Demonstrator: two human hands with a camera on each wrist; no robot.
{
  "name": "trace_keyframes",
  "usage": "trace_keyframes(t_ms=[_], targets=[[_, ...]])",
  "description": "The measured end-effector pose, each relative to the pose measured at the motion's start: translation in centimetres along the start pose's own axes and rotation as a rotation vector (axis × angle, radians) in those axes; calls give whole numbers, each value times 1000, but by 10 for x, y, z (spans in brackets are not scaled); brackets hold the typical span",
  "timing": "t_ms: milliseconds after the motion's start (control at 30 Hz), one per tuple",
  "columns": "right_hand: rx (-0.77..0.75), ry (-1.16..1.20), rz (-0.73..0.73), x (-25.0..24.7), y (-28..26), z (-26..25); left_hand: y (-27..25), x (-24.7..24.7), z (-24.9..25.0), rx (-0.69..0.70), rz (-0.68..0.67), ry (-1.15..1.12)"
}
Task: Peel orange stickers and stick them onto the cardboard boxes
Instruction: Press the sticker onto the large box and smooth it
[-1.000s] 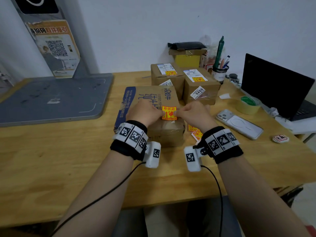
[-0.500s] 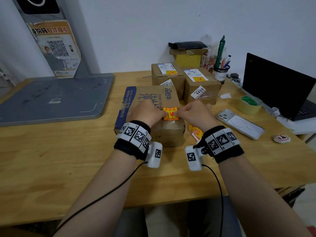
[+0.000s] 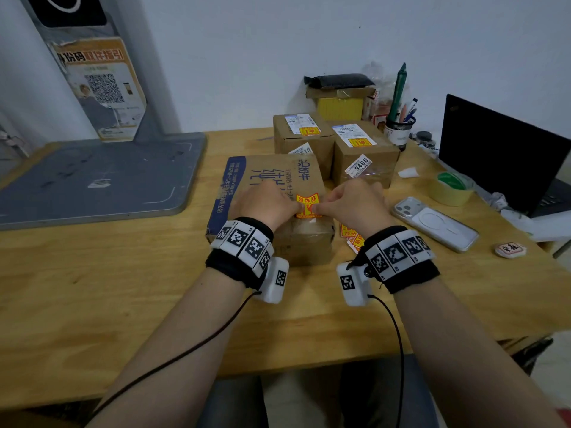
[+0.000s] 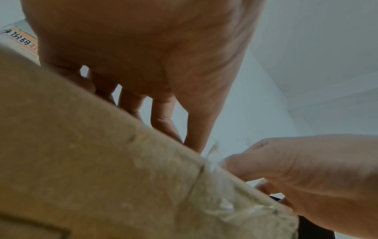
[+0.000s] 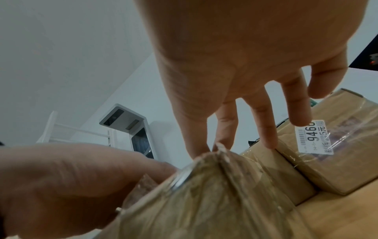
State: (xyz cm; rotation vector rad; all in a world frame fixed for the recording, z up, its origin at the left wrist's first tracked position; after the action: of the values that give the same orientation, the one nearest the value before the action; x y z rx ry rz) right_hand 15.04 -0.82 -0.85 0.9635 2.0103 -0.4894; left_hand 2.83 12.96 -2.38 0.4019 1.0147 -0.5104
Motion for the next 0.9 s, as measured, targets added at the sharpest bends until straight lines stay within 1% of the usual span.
trace_keyframes(t_ms=[167,300,367,433,500,567,633,700,800,900], targets=[[-2,-35,33,-2,-2,1,-4,0,1,10,-1,-13],[-73,48,19,-8,-3,0,-6,-3,1,37,-15,-51],[-119,80,39,-6,-3,1,-7,-5,1,55,-32,-64],[-199,143,68,-3,-4,1,-9,-8,0,81,-49,-71],[-292,235,30,0,-9,0,-10,-10,-3,91,-46,-85],[-336,282,-43,2,-14,-2,-10,-12,-4,86,-36,-108],[-355,257,-115,7,-17,-1,-10,-12,-4,77,-33,-139],[-373,182,-173,12,-18,-1,-10,-13,-4,70,-20,-169],[-369,66,-212,16,-18,-1,-11,-13,-6,65,-2,-190],[-371,-40,-223,19,-16,-2,-11,-11,-6,49,-12,-215]])
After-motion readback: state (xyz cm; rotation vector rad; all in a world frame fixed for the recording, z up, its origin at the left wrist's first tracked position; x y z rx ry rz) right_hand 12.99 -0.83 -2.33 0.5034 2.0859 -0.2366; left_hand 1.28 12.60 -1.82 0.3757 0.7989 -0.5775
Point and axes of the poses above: each hand's wrist, its own y-axis towards the middle knuckle, its own x-axis out of the palm, z = x × y, the point moved 4 cm from there along y, towards the middle knuckle, and after that the axes turned 4 degrees about x, right-handed, at the moved point
